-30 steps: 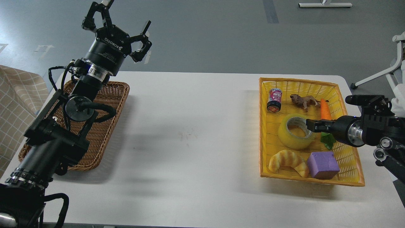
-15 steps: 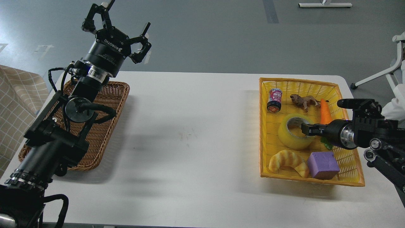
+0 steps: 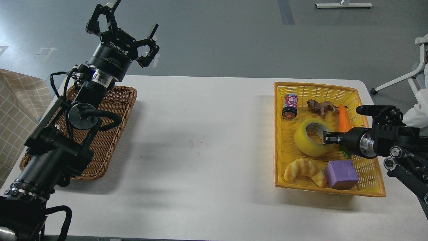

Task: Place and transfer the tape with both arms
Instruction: 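Lift the tape roll with the right gripper toward the table center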

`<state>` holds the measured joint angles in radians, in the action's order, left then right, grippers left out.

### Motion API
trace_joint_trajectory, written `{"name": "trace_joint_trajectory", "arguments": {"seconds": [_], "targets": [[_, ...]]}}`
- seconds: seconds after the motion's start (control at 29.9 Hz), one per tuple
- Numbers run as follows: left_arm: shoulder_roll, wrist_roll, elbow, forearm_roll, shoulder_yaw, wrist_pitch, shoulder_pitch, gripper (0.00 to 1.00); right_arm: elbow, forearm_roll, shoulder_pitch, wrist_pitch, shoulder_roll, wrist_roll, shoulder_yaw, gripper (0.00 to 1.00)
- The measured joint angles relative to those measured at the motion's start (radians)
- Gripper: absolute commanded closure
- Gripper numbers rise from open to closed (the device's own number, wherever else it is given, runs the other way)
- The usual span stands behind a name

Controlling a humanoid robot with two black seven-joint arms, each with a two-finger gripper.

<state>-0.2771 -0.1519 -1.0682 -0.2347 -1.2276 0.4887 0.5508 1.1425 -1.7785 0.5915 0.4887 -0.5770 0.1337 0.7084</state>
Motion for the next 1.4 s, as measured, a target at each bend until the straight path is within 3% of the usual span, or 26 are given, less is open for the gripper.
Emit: {"name": "trace_joint_trajectory", "arguments": {"seconds": [0.4, 0.67, 1.4], "targets": [[0.001, 0.0, 0.001, 0.0, 0.0, 0.0, 0.0, 0.02, 0.222, 0.037, 0.051, 0.0, -0.172, 0.001, 0.032, 1.0], [0.008, 0.0, 0.001, 0.0, 0.001, 0.0, 0.001, 0.02, 0.235, 0.076, 0.18, 0.0, -0.178, 0.0, 0.033, 1.0], [0.016, 0.0, 0.001, 0.0, -0.001, 0.0, 0.008, 0.02, -0.019, 0.057, 0.399, 0.0, 0.301, 0.004, -0.275, 1.0]]}}
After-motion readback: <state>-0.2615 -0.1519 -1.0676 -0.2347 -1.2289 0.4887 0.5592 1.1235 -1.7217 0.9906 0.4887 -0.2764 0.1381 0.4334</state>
